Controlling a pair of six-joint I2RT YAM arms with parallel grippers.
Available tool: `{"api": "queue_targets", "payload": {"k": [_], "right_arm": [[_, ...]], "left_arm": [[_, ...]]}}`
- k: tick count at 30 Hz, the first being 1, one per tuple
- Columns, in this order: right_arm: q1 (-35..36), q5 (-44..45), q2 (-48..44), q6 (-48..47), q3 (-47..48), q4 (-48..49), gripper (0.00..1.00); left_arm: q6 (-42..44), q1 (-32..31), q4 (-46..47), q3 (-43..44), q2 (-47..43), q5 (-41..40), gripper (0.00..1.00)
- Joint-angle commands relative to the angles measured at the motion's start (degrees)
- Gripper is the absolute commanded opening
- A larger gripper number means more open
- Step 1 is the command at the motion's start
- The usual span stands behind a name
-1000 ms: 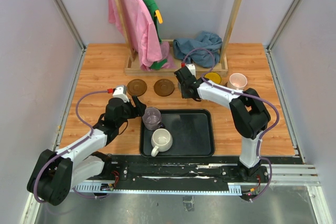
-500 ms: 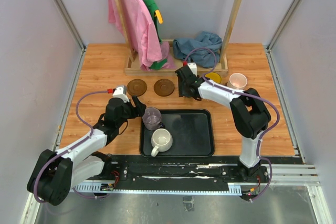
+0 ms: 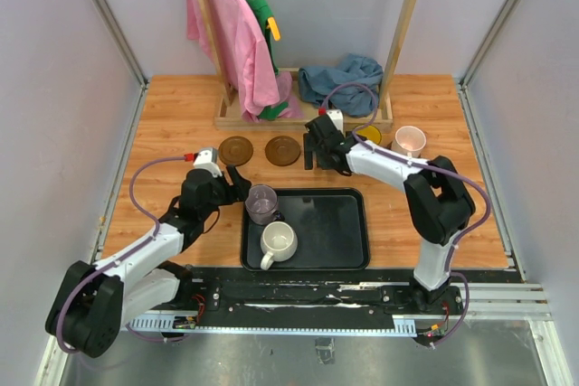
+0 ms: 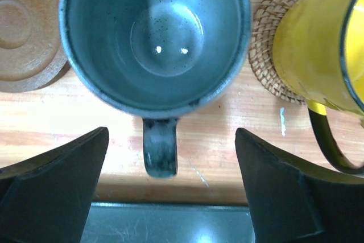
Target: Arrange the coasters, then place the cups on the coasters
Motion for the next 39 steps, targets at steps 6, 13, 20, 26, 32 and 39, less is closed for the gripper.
{"api": "queue_targets", "payload": {"k": [6,13,20,26,32,39], "right_arm": [[4.7,5.6,-13.6,-2.5,-1.9,-3.1,0.98],[5.1,11.5,-23.4,-2.6,-6.5,-3.2,0.98],[5.1,8.5,-30.2,-6.0,-13.0,1.5,0.98],[5.6,-1.6,-32.8,-8.2,-17.7,3.4,0.99],[8.8,-3.3,-34.4,-11.1,-20.4,3.0,0.99],[11.2,-5.6,-32.9,-12.8,-20.8,3.4,0.85]], "left_arm": [[1.0,-0.4,-3.1,-0.4,-8.5,0.2,0.94],[0.2,-3.2,-9.2,-0.2,-14.2,1.1,0.99],[-3.1,-8.7,-14.8,1.0,-14.4,-0.2,1.0],[-6.2,-13.4,-19.1,1.2,-15.5,-3.2,0.98],[-9.4,-16.5,-23.5,1.2,-18.3,-3.4,0.97],[-11.9,-17.6,-24.0,-0.5,-19.4,-5.4,0.91]]}}
